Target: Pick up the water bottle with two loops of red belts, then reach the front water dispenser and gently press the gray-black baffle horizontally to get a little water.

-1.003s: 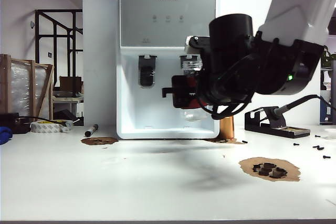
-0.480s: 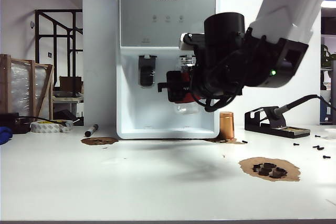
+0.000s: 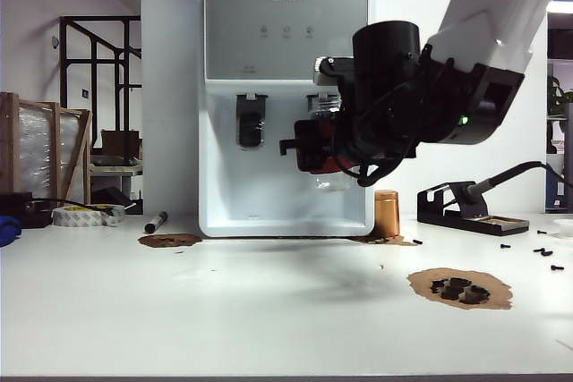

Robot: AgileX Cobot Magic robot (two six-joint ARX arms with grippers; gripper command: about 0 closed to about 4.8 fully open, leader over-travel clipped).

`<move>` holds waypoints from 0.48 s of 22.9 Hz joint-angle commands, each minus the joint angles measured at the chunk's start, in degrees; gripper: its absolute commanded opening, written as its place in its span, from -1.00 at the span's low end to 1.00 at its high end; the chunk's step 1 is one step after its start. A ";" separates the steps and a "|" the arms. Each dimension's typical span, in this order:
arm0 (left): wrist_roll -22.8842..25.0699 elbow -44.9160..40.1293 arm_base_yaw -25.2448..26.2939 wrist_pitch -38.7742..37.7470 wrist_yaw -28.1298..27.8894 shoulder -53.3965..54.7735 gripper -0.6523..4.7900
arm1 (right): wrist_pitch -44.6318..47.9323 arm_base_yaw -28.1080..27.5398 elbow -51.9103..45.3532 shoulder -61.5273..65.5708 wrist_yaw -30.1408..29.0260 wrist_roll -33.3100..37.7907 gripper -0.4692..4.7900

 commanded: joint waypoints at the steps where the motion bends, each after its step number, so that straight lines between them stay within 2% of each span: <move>1: 1.86 -0.33 0.04 0.63 0.26 0.04 -0.78 | 1.22 -0.68 0.50 -0.09 -0.92 -0.04 -0.84; 2: 1.88 -0.59 0.04 0.57 0.28 0.04 -0.78 | 1.25 -0.76 0.50 -0.07 -0.90 -0.04 -0.84; 4: 1.86 -2.16 0.04 0.72 0.42 0.04 -0.78 | 1.11 -1.33 0.94 0.39 -5.03 0.11 -0.84; 11: 1.86 -5.84 0.04 2.47 0.42 0.04 -0.78 | 0.72 -1.36 3.17 1.16 -4.94 -0.04 -0.84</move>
